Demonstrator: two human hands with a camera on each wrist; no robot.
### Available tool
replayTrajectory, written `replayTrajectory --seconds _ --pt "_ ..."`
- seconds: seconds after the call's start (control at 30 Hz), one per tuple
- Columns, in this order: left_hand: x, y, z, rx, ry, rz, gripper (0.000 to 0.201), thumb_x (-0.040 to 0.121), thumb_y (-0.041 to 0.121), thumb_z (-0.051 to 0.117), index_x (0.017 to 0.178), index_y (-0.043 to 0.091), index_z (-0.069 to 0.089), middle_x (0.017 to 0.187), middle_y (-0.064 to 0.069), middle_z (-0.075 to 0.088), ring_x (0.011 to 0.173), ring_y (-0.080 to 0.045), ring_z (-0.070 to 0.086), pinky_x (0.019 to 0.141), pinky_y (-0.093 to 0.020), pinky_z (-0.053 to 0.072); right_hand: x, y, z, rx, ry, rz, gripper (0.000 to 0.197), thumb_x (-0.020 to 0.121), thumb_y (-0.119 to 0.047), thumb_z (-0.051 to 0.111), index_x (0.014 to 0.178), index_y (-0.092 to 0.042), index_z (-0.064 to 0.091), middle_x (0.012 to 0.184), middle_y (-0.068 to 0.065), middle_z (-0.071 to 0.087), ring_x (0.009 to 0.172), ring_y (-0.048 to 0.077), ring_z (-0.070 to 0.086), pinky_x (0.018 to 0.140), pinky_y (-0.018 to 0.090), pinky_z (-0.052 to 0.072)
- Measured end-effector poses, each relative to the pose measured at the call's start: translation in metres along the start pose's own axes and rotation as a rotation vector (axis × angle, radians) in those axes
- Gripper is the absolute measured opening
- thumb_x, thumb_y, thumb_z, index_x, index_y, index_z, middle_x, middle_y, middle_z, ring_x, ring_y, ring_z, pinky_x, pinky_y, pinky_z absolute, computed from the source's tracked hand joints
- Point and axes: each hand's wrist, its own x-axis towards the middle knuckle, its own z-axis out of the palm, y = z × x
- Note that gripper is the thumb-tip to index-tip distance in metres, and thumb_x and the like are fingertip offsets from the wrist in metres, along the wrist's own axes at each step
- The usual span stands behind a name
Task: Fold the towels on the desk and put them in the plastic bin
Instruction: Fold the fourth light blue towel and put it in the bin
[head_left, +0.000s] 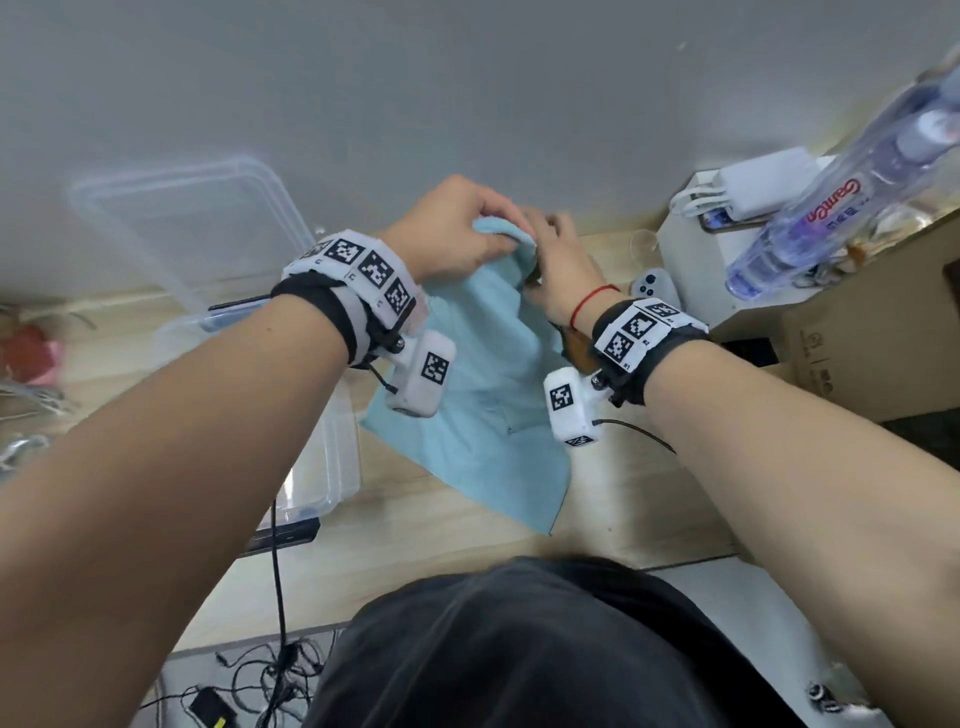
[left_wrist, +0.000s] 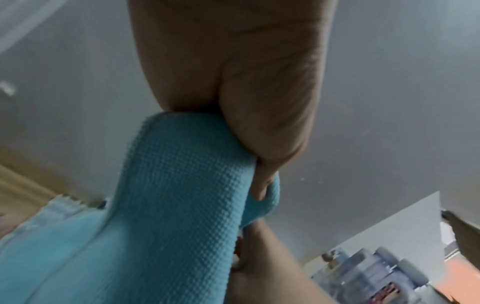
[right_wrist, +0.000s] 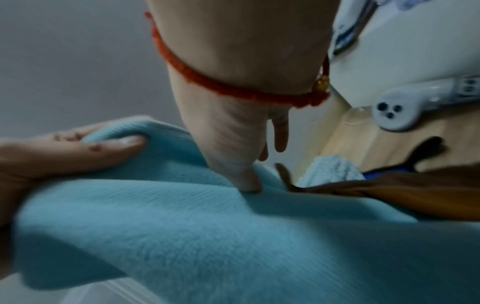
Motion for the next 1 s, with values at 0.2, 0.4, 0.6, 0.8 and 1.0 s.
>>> replayTrajectory --seconds 0.2,0.4,0.6,0.8,1.0 --pt "-0.038 0.042 -0.041 -0.056 0.238 0.095 0.017 0.085 0.015 0.063 0.087 0.029 0.072 0.084 0.017 0.069 0.08 0.004 0.06 0.078 -0.015 0.047 -0.008 -0.021 -0.023 -0.223 -0.004 -0.015 0.029 0.072 -0.032 0.063 0.098 -0.019 0.067 0.114 0.009 0.057 0.104 0.028 0.052 0.088 0.039 0.048" --pt "-0.09 0.04 -0.078 -0.016 0.619 0.078 0.011 0.084 0.036 0.062 0.087 0.031 0.071 0.079 0.011 0.068 0.077 -0.005 0.061 0.075 -0.024 0.05 -0.051 -0.038 -0.037 -0.229 0.329 0.048 0.031 0.083 -0.044 0.067 0.1 -0.019 0.06 0.103 0.008 0.055 0.097 0.032 0.052 0.07 0.035 0.033" --pt "-0.142 0.011 -0.067 0.134 0.54 -0.028 0.012 0.084 0.036 0.068 0.086 0.025 0.07 0.076 0.008 0.063 0.072 -0.008 0.055 0.067 -0.021 0.043 -0.104 -0.063 -0.03 -0.089 0.313 0.068 0.026 0.085 -0.03 0.067 0.099 -0.018 0.049 0.086 0.005 0.057 0.076 0.027 0.049 0.065 0.03 0.034" --pt "-0.206 -0.034 -0.021 0.424 0.288 -0.067 0.02 0.086 0.033 0.07 0.095 0.016 0.073 0.084 -0.005 0.067 0.08 -0.022 0.058 0.069 -0.024 0.036 -0.18 -0.05 0.019 -0.141 0.19 0.088 0.038 0.076 -0.048 0.077 0.091 -0.019 0.06 0.079 0.0 0.058 0.074 0.023 0.054 0.063 0.03 0.037" --pt "-0.254 -0.081 0.016 0.528 -0.002 -0.224 0.017 0.078 0.039 0.077 0.084 0.024 0.072 0.071 -0.002 0.062 0.076 -0.026 0.06 0.066 -0.03 0.044 -0.245 -0.028 0.03 -0.278 -0.096 0.167 0.025 0.083 -0.036 0.073 0.09 -0.012 0.072 0.064 0.0 0.055 0.061 0.017 0.051 0.049 0.025 0.03"
